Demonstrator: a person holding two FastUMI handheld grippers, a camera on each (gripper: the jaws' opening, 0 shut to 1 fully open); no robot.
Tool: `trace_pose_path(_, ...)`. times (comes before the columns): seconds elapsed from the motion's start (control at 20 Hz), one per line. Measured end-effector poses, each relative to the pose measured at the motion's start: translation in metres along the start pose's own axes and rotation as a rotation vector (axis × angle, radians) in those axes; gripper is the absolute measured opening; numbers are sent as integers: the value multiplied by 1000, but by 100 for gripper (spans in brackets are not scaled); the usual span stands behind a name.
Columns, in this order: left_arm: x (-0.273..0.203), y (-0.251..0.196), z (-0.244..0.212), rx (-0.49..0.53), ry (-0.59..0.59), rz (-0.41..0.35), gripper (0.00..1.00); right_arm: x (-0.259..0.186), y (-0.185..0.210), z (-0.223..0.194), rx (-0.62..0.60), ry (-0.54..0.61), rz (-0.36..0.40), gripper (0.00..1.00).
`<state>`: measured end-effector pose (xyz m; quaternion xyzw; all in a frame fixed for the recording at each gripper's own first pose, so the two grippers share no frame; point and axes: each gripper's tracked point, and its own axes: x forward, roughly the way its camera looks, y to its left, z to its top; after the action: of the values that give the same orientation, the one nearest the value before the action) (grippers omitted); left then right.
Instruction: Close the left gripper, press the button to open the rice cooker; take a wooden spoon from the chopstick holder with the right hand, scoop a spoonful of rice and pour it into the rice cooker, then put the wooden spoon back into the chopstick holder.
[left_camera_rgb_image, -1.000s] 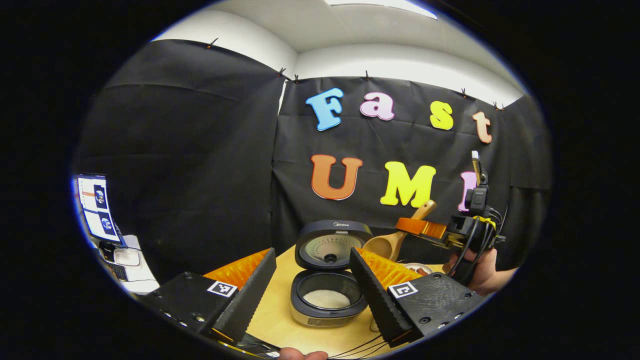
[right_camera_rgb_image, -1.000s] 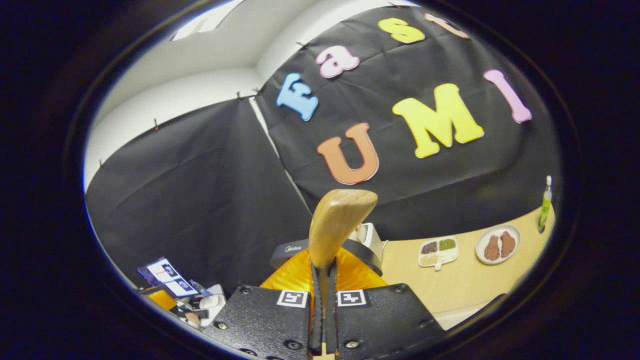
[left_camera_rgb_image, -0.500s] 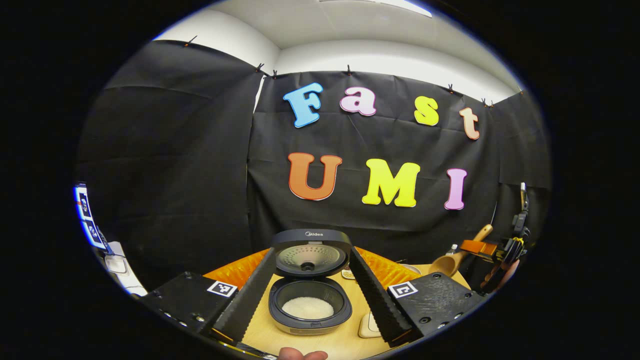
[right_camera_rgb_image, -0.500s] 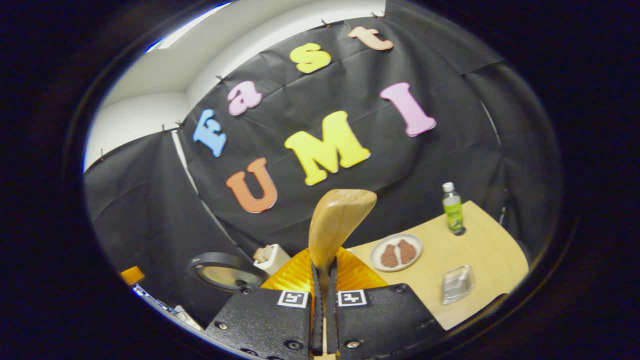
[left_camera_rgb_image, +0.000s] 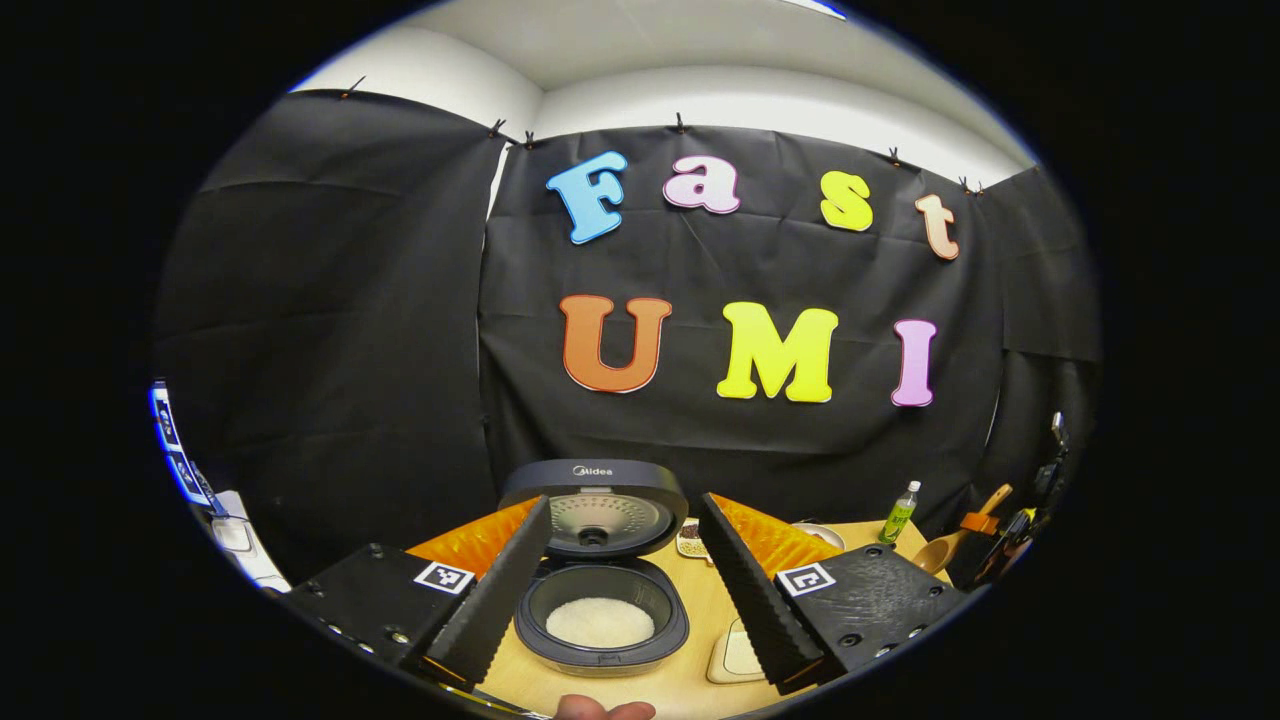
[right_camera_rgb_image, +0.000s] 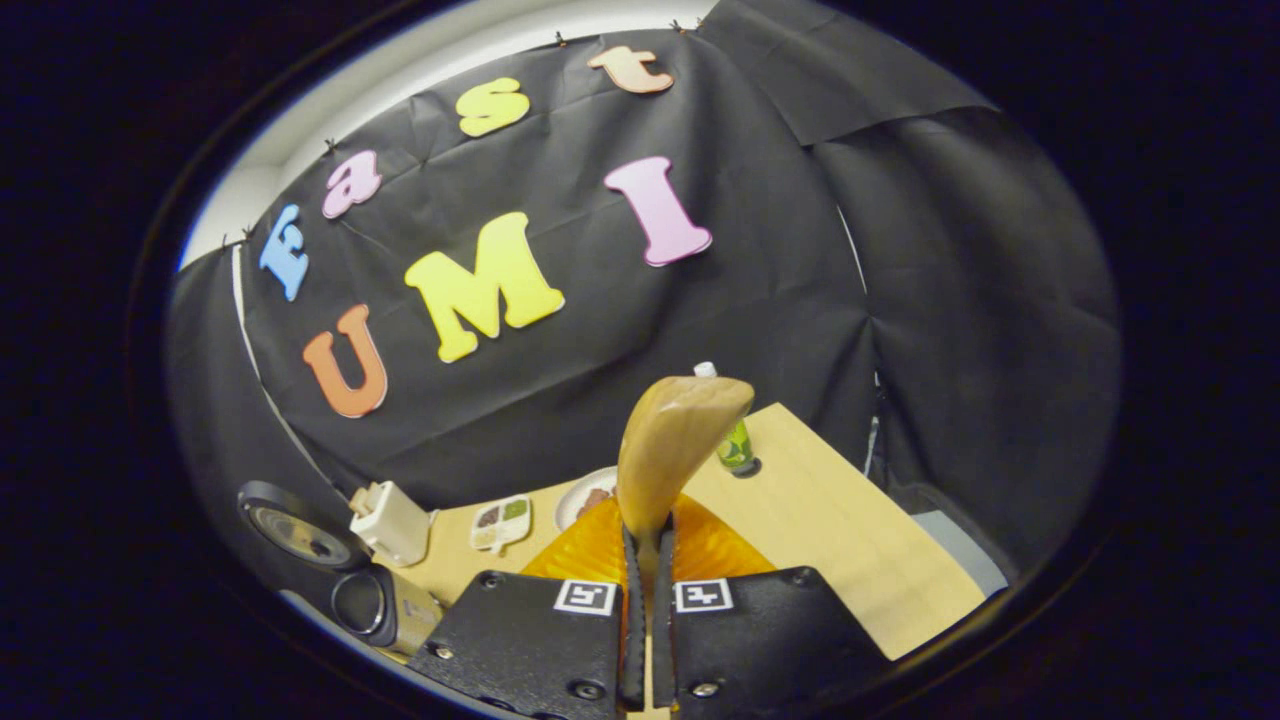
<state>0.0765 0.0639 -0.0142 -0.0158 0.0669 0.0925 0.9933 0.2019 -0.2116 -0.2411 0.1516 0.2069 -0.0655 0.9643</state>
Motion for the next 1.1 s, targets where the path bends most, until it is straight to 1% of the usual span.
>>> trace_pose_path(0.25, 5, -11, -3, 18, 20, 24, 95, 37, -28, -30, -64, 28, -40, 8)
trace_pose_path(0.5, 8, -15, -6, 16, 44, 45, 95, 66, -40, -60, -75, 46, -57, 8)
trace_pose_path(0.75, 10, -21, -7, 24, 57, 61, 95, 83, -48, -81, -41, 77, -59, 13)
trace_pose_path(0.95, 10, -24, -9, 30, 59, 67, 95, 84, -49, -83, -44, 95, -40, 19)
trace_pose_path(1.0, 11, -24, -8, 29, 55, 72, 95, 81, -48, -79, -48, 93, -30, 20)
trace_pose_path(1.05, 11, -23, -8, 29, 49, 78, 95, 78, -48, -74, -61, 80, -24, 26)
trace_pose_path(1.1, 11, -22, -7, 29, 45, 83, 95, 74, -47, -65, -80, 64, -17, 27)
